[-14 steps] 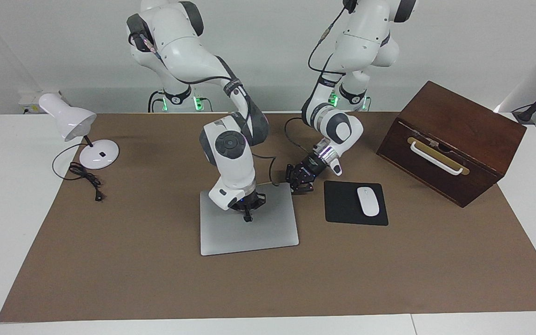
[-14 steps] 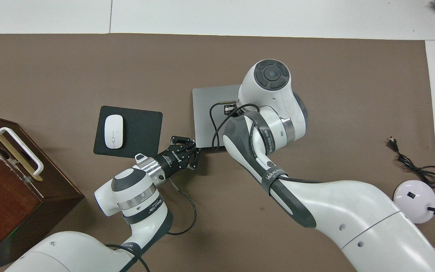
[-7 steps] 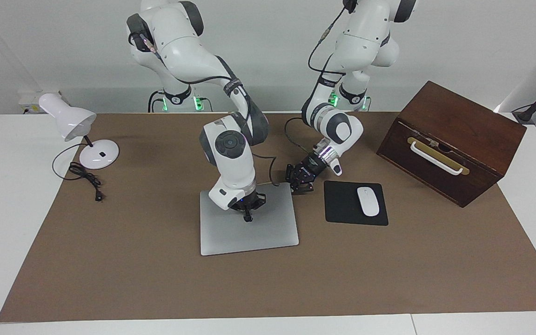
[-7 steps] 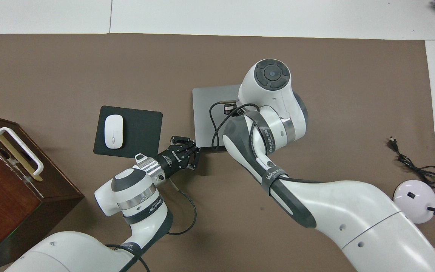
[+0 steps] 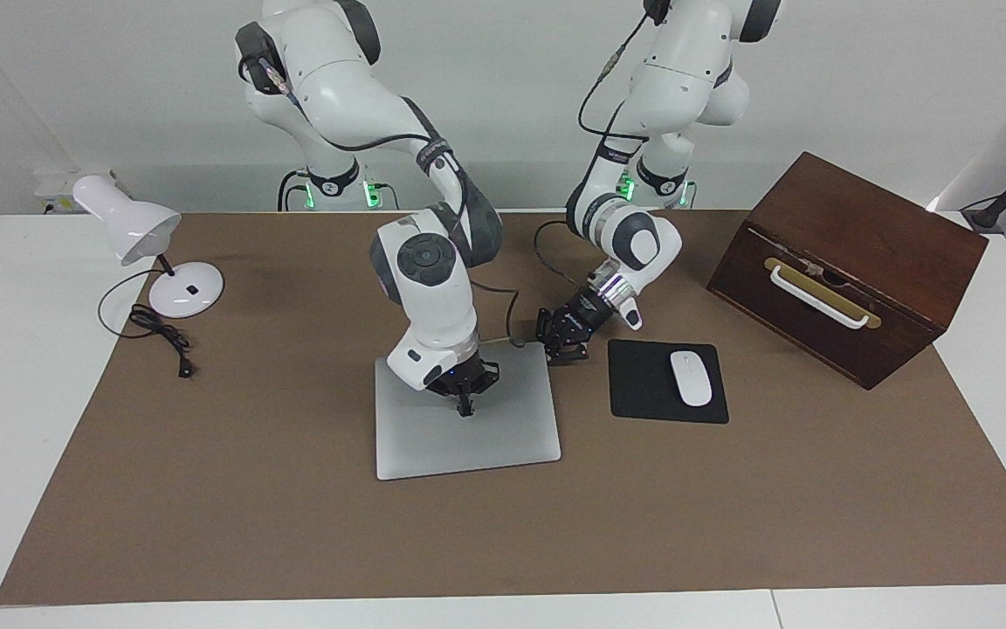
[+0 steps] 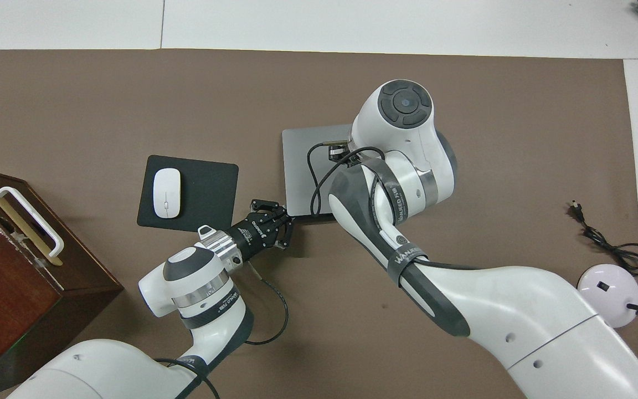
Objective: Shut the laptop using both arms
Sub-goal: 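Press the laptop lid fully shut with the right gripper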
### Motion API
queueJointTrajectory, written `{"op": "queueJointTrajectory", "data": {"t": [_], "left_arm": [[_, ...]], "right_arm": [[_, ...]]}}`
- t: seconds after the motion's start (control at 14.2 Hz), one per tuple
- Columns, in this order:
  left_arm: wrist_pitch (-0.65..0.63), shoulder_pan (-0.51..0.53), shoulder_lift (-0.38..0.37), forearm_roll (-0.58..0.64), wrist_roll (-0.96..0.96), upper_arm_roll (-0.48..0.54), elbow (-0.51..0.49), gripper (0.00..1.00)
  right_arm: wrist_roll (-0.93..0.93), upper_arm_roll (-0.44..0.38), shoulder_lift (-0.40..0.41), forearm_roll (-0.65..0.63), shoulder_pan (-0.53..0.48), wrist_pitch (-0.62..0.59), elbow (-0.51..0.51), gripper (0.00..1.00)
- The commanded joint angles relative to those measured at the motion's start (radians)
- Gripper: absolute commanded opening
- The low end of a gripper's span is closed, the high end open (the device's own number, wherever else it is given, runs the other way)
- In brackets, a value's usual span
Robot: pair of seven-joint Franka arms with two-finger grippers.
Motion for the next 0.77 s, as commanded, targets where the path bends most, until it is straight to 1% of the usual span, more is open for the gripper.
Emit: {"op": "queueJointTrajectory", "data": {"t": [0.0, 0.49, 0.7], "left_arm": [[0.016, -0.009, 0.035, -0.011, 0.019, 0.005, 0.012, 0.00], [0.033, -0.007, 0.015, -0.006, 0.019, 0.006, 0.003, 0.00], [0.029, -0.005, 0.009, -0.006, 0.021, 0.008, -0.004, 0.00]], "right_arm": [[0.024, 0.008, -0.032, 0.005, -0.016, 0.004, -0.008, 0.00], [0.005, -0.006, -0.078, -0.003, -0.022, 0.002, -0.008, 0.00], [-0.006, -0.004, -0.100, -0.035, -0.037, 0.001, -0.006, 0.00]]}}
